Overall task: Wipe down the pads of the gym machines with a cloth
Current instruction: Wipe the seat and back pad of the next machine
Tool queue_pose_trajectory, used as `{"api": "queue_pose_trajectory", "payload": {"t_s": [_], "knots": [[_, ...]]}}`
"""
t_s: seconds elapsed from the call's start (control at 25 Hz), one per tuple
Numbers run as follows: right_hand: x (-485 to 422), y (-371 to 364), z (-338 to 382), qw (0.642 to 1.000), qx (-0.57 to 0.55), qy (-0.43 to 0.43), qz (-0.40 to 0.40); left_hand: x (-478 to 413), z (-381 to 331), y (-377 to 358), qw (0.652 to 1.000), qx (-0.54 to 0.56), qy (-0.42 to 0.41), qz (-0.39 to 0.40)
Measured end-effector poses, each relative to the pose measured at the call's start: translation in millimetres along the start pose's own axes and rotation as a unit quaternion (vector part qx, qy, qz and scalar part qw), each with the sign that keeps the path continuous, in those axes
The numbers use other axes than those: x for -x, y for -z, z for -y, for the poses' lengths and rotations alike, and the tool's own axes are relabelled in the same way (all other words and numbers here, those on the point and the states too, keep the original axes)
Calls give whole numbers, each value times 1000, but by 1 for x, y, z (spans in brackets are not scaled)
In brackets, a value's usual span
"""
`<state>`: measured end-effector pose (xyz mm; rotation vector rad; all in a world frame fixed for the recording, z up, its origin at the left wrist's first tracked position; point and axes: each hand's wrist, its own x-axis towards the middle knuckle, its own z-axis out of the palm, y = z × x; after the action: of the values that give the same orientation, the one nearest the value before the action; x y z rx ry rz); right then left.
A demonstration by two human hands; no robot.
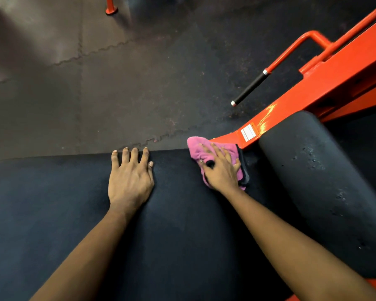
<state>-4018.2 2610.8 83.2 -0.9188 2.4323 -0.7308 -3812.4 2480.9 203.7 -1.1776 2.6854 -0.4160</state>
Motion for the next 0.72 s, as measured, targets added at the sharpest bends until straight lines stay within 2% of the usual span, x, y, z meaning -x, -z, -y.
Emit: {"api": "queue_pose_trajectory", "payload": {"t_s": [0.12,0.24,0.36,0.52,0.64,0.72], "knots": [[-28,13,-33,995,-24,-92,-24,0,0,0,1000,1,1,-2],[-39,25,-52,973,-71,-219,-22,0,0,0,1000,4,5,-1],[-9,29,-44,969,-66,-238,-33,1,0,0,1000,8,1,-1],[89,39,-65,959,-56,-270,-68,2,-1,5,1000,14,-3,6],[143,35,-98,949,-43,-308,-49,2,0,6,1000,13,-4,5],[139,27,-106,944,-31,-325,-40,3,0,7,1000,10,-7,6]]}}
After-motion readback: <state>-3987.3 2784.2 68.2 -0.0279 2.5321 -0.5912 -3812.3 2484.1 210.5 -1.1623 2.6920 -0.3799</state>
